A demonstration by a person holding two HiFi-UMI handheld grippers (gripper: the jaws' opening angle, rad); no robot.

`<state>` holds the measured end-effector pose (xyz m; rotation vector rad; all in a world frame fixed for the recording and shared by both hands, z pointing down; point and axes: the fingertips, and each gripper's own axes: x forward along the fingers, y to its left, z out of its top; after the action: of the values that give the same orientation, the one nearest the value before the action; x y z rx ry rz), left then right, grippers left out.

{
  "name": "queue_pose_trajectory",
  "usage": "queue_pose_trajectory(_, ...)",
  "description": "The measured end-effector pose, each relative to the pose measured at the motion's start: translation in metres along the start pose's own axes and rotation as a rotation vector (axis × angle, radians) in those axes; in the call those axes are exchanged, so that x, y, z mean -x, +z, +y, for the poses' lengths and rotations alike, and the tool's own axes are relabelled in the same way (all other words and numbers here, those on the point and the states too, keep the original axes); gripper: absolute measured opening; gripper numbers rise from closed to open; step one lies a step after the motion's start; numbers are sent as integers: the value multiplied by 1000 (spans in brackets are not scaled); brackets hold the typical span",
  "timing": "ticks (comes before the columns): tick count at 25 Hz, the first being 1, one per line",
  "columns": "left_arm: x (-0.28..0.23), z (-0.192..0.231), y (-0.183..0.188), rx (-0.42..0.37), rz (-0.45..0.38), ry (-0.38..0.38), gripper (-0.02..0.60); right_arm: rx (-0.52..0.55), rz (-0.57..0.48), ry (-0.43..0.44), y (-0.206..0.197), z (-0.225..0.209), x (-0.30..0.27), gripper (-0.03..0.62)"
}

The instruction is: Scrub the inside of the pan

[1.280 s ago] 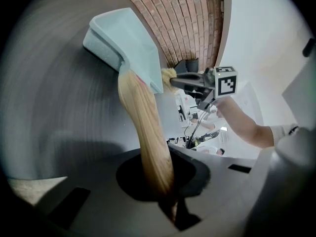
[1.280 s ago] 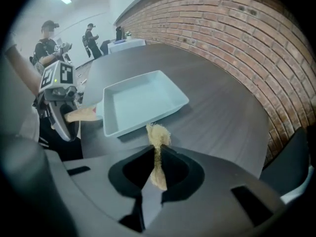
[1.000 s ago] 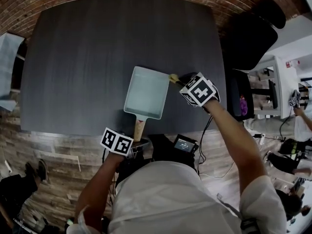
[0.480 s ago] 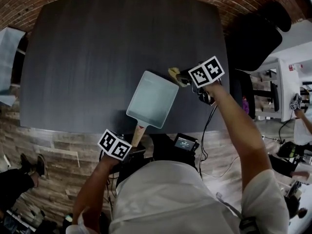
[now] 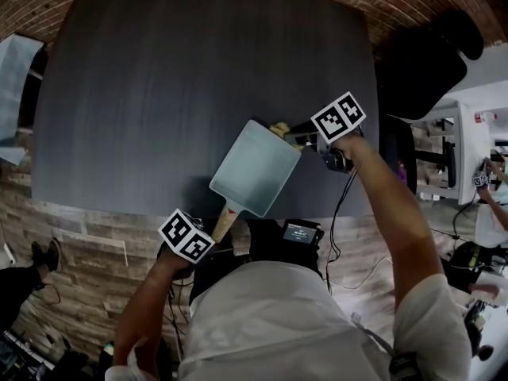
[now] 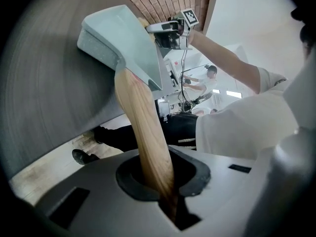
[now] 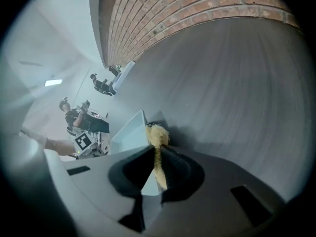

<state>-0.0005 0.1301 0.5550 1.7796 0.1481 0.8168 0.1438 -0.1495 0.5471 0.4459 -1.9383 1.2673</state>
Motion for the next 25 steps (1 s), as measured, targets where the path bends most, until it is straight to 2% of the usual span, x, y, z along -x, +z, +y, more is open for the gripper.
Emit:
queue_pose_trajectory(6,0,1,0,-17,41,18,37,-2,-16,32,17,6,-7,44)
queue_pose_trajectory(19,-5,0,-2,-50,97,48,44,32,-26,38,59,19,-28,44)
queue_pose_trajectory(25,-5,1,1,-52,97,50,44,95,-44,0,80,25,-35,44)
